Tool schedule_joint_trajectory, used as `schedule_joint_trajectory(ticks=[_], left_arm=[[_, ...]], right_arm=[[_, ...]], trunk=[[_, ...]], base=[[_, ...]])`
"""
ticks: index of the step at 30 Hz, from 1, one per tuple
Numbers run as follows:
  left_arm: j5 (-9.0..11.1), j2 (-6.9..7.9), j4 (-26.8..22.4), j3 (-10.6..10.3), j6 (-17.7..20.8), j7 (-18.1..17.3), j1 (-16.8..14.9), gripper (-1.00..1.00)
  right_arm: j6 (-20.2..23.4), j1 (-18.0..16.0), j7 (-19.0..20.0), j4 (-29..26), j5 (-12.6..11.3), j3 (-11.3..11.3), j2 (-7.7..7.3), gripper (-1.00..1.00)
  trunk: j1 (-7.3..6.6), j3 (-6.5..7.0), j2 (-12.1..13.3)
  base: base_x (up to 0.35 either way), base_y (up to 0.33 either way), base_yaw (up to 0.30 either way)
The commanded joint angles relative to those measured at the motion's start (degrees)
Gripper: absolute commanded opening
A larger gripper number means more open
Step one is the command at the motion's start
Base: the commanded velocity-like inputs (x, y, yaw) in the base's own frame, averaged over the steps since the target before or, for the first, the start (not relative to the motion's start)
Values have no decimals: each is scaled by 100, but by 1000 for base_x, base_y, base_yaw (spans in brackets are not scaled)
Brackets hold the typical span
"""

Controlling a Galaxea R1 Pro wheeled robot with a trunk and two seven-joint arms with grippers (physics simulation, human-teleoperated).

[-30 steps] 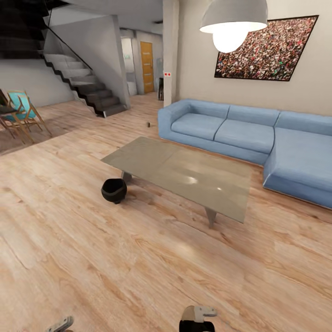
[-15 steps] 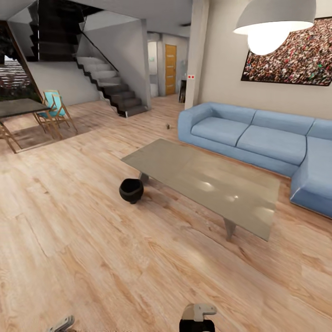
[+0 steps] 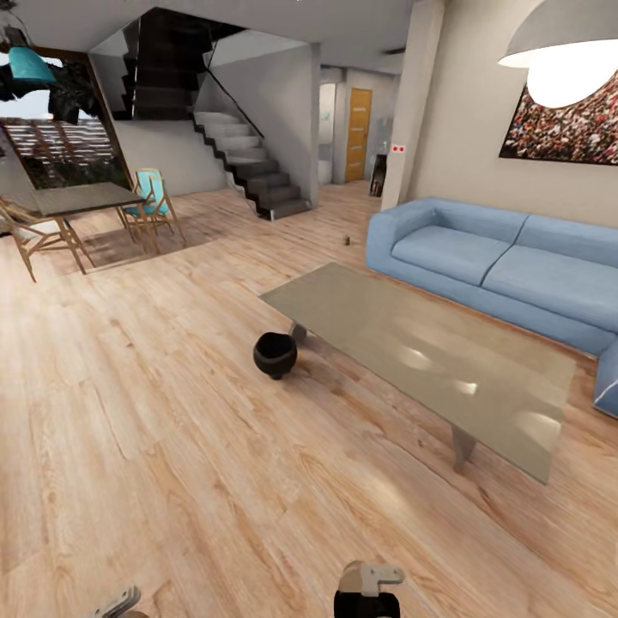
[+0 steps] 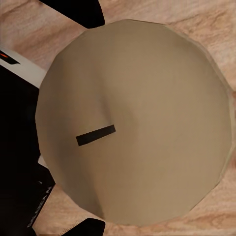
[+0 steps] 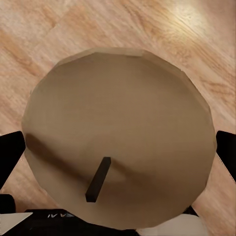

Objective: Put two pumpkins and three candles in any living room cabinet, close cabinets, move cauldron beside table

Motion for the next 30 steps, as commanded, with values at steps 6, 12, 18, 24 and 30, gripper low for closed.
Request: schedule_joint_trajectory(ticks=[6,12,18,24,30], left_arm=[[-3,1,4,0,1,3,0,-100],[-3,0,1,-4,1,3,0,-100],[-3,0,0,-8,1,3,0,-100],[-3,0,3,-16,0,3,0,-100],[-3,0,4,-18,-4,3,0,-100]], right_arm=[[-153,0,0,158,0,21,5,-100],[-170,0,0,172,-1,153,7,-100],[-172,0,0,173,0,166,9,-100],[-172,0,0,173,1,167,9,-100],[-172,0,0,178,2,170,49,-100]], trunk=[[0,29,0],[0,58,0],[0,87,0],[0,116,0],[0,144,0]], base=[[122,0,267],[18,0,267],[77,0,267],[196,0,267],[299,0,267]])
